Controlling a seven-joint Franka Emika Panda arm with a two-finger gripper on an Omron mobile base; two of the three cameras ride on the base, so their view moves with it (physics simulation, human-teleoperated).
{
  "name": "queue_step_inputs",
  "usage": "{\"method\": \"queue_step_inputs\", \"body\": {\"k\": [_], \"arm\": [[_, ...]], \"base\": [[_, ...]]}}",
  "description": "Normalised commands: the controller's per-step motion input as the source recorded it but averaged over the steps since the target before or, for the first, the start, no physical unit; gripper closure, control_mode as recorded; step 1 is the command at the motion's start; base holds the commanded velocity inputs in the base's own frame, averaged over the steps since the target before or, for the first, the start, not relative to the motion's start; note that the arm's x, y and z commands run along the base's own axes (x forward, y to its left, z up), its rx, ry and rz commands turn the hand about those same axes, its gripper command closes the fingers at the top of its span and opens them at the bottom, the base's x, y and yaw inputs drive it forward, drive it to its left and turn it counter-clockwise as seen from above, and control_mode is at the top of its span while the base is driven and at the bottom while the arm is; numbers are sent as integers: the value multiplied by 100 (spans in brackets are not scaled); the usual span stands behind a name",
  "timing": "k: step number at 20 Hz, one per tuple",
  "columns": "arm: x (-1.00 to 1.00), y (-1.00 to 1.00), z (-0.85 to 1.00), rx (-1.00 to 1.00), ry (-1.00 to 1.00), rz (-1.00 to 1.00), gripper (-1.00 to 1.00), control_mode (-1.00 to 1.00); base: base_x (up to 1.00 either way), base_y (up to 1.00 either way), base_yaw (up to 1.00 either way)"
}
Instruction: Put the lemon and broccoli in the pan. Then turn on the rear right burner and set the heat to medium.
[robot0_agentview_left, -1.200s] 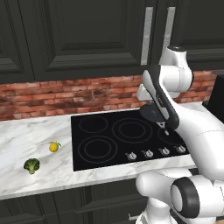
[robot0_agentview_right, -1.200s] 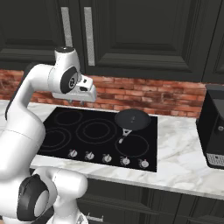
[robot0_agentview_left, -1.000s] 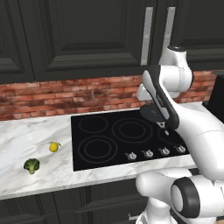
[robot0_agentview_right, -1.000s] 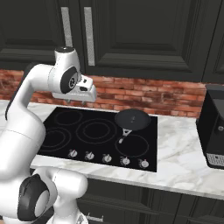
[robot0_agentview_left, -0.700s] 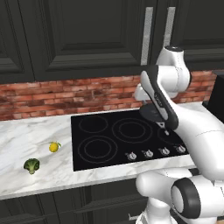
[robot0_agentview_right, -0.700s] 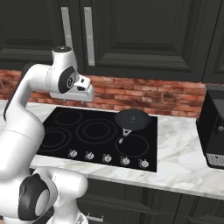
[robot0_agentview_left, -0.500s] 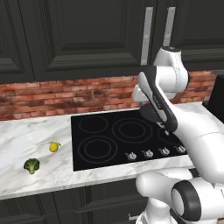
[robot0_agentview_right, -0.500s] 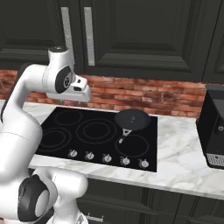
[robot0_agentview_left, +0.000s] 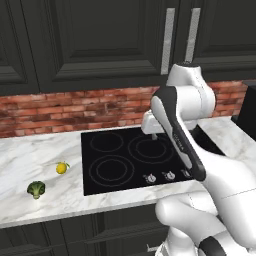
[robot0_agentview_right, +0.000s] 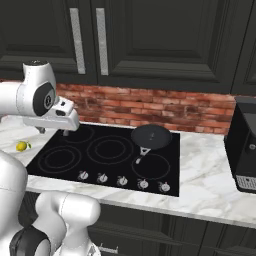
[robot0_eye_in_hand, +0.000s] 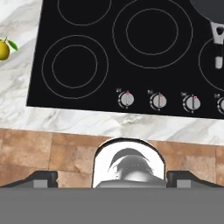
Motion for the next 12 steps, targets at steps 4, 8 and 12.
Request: {"method": "queue_step_inputs", "body": {"k": [4,8,12], "arm": [[-3,41,0,0,0,7,-100,-100],[13,49,0,0,0,0,-100,-100],[26,37,0,0,0,0,-100,-100]], "base": [[0,0,0],[0,0,0],[0,0,0]]}}
